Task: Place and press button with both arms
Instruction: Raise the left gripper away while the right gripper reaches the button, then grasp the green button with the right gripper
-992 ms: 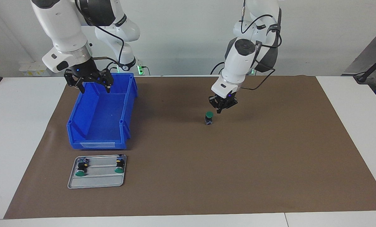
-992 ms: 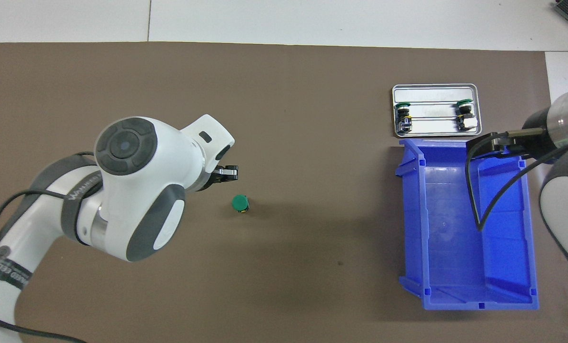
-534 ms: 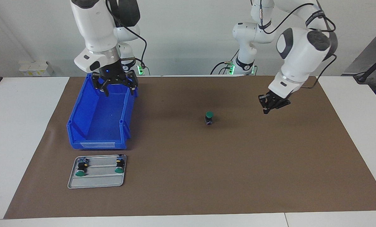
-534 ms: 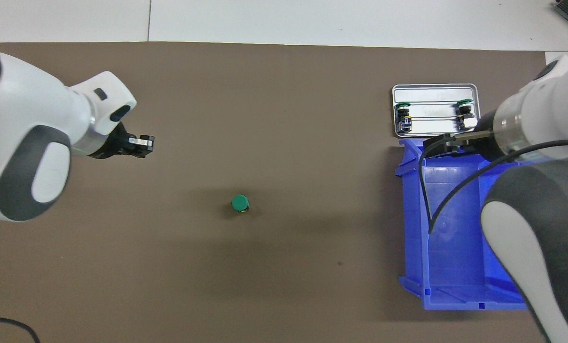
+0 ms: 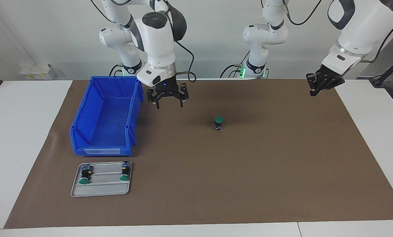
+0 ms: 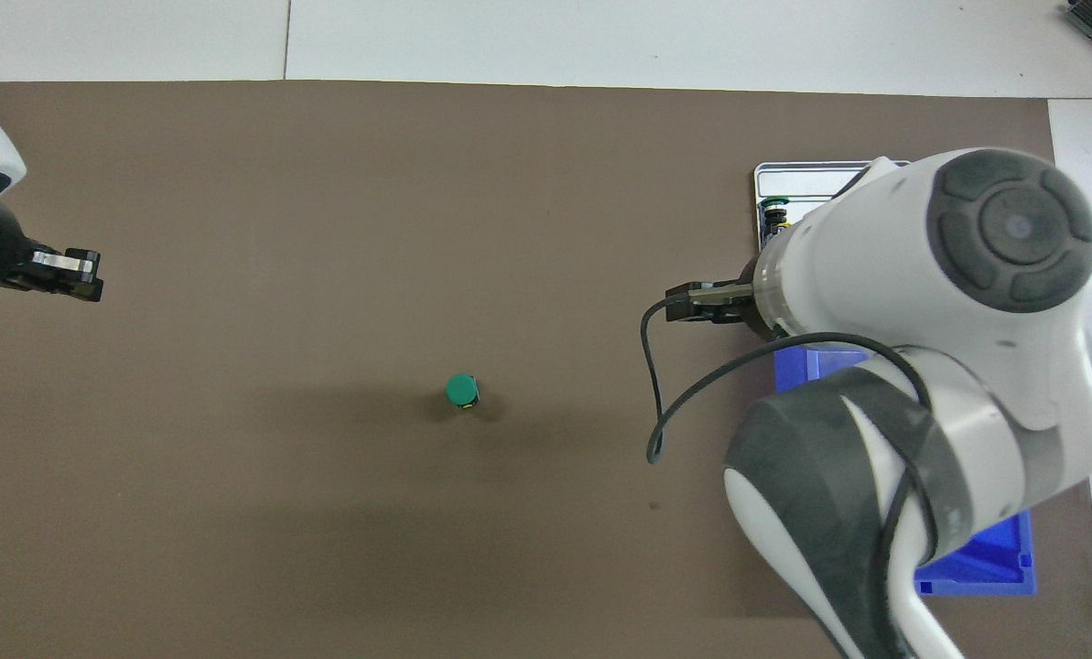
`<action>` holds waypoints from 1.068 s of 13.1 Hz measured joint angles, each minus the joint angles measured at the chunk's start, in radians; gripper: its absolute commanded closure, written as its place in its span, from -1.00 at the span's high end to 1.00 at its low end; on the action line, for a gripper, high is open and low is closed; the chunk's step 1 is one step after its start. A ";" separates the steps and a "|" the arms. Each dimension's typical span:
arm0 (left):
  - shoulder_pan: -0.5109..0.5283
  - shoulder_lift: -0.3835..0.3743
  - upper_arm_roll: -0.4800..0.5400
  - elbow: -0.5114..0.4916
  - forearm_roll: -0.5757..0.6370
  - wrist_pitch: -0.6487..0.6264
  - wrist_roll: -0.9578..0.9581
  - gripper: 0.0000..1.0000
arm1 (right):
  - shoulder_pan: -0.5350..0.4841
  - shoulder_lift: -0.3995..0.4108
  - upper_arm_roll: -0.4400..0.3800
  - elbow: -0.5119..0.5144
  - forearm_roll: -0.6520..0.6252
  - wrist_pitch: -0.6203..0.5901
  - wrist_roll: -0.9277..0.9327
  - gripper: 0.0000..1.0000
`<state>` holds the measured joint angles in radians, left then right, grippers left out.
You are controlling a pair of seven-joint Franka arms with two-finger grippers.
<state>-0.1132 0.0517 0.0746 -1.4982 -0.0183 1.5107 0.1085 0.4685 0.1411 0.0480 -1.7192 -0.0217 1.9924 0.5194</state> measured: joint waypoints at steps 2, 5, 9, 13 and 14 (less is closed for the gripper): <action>0.000 0.003 -0.007 0.000 0.000 0.004 -0.001 0.52 | 0.056 0.063 0.000 -0.001 0.000 0.081 0.090 0.98; 0.000 0.009 -0.009 -0.003 0.000 0.017 -0.002 0.92 | 0.109 0.123 0.000 0.003 0.000 0.149 0.198 0.98; 0.000 0.008 -0.008 -0.031 0.000 0.057 -0.005 0.98 | 0.167 0.190 0.000 0.018 0.000 0.208 0.279 0.94; 0.000 0.002 -0.008 -0.045 0.000 0.074 -0.014 0.98 | 0.227 0.277 0.000 0.059 0.000 0.239 0.355 0.94; 0.000 0.001 -0.008 -0.046 0.000 0.078 -0.017 0.98 | 0.244 0.303 0.000 0.062 -0.006 0.256 0.382 0.94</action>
<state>-0.1135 0.0530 0.0670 -1.5440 -0.0183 1.5886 0.0914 0.7127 0.4445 0.0481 -1.6567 -0.0276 2.2481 0.9011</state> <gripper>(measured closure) 0.009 0.026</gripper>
